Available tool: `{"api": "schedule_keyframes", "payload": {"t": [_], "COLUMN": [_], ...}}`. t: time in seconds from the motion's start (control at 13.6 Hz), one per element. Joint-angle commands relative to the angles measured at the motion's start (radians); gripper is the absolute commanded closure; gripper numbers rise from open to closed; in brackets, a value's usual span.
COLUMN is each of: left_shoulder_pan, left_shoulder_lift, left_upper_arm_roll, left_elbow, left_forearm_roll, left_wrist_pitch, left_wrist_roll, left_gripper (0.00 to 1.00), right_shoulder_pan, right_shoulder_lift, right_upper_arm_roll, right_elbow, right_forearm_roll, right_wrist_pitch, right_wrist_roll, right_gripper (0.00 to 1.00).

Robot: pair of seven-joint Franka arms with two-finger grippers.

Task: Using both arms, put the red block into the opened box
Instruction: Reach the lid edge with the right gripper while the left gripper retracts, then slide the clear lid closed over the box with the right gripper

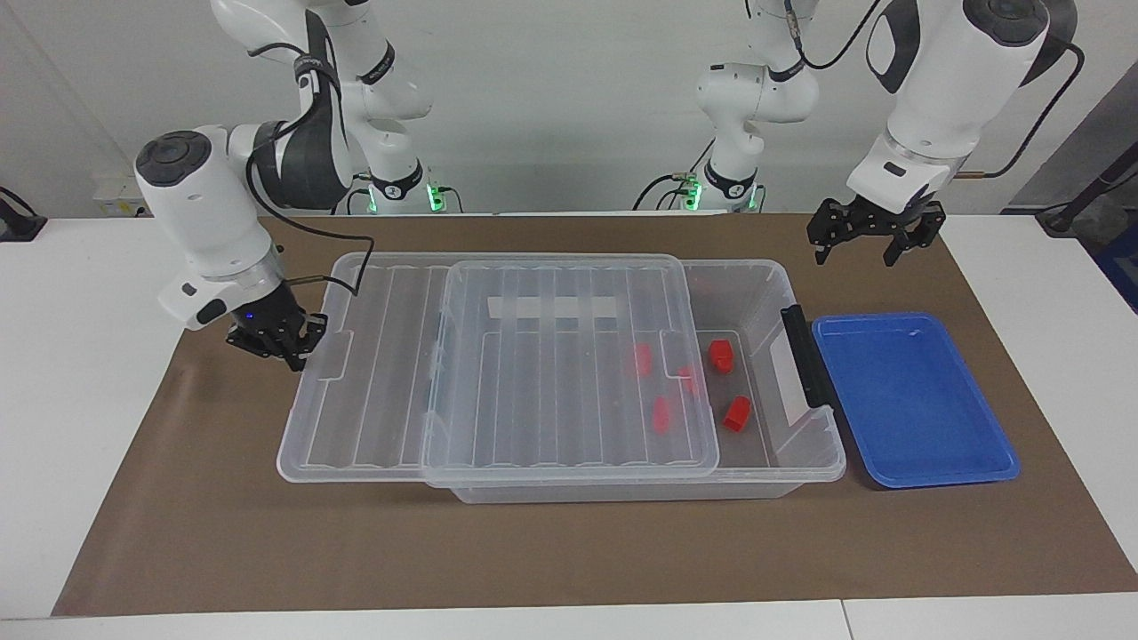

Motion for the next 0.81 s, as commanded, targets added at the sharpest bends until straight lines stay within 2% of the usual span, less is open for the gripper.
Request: {"api": "schedule_keyframes", "payload": {"t": [0.0, 0.51, 0.73], "left_shoulder_pan": [0.019, 0.024, 0.024], "left_shoulder_lift": [-0.015, -0.020, -0.021], "left_upper_arm_roll": [-0.008, -0.002, -0.004], "left_elbow": [-0.018, -0.020, -0.020], "left_forearm_roll": [-0.014, -0.014, -0.014], "left_wrist_pitch": [0.019, 0.017, 0.017], "left_wrist_roll": [-0.001, -0.001, -0.001], "left_gripper": [0.00, 0.00, 0.00], "right_shoulder_pan": [0.053, 0.180, 0.193], "right_shoulder_lift": [-0.019, -0.026, -0.026], "right_upper_arm_roll": [0.002, 0.002, 0.002], "right_elbow": [-0.023, -0.027, -0.027], "right_forearm_roll": [0.013, 0.012, 0.012], "right_wrist_pitch": [0.017, 0.017, 0.017], "right_wrist_roll": [0.038, 0.199, 0.204], "right_gripper": [0.92, 0.91, 0.90]}}
